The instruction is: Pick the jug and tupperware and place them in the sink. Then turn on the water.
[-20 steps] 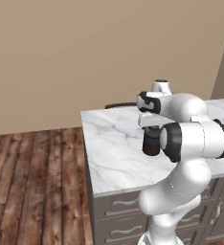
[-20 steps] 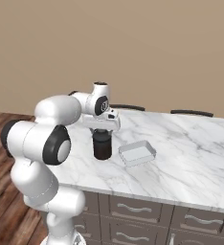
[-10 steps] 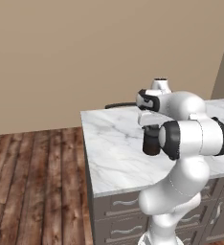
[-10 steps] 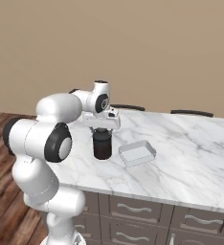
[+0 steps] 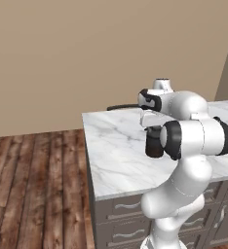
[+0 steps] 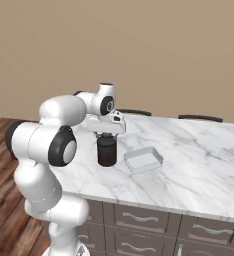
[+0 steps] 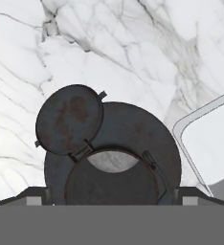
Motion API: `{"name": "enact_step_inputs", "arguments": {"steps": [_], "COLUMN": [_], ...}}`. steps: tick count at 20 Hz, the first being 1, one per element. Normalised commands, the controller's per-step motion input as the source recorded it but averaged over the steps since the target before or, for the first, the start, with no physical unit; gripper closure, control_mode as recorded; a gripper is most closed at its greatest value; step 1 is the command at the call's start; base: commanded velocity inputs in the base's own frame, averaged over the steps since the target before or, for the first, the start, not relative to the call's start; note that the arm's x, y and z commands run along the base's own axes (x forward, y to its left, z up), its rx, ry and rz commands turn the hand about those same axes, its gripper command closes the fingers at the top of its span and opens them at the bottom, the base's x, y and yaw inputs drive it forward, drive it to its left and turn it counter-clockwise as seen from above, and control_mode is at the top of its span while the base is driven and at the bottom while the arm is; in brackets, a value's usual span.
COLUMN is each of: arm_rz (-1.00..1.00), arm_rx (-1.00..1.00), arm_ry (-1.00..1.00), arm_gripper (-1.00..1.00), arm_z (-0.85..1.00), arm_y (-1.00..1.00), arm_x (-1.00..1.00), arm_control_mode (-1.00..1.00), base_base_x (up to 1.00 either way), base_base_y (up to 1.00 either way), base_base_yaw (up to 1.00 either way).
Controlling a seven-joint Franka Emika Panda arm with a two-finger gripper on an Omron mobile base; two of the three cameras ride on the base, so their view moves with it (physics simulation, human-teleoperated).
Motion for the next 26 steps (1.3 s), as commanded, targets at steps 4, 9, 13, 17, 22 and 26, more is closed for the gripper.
{"name": "enact_step_inputs", "arguments": {"steps": [4,9,13,17,22,26], "arm_rz": [0.00,0.00,0.00,0.01,0.02,0.00], "arm_rx": [0.00,0.03,0.05,0.01,0.00,0.00], "arm_ry": [-0.01,-0.11,-0.16,-0.07,0.00,0.00], "arm_gripper": [1.00,1.00,1.00,1.00,1.00,1.00], "arm_z": [0.00,0.14,0.42,0.67,0.75,0.76], "arm_y": [0.00,0.00,0.00,0.02,0.07,0.16], "arm_x": [-0.16,-0.47,-0.39,-0.31,-0.37,-0.47], "arm_control_mode": [-1.00,-1.00,-1.00,-1.00,-1.00,-1.00], "base_base_x": [0.00,0.00,0.00,0.00,0.00,0.00], "base_base_y": [0.00,0.00,0.00,0.00,0.00,0.00], "base_base_yaw": [0.00,0.00,0.00,0.00,0.00,0.00]}}
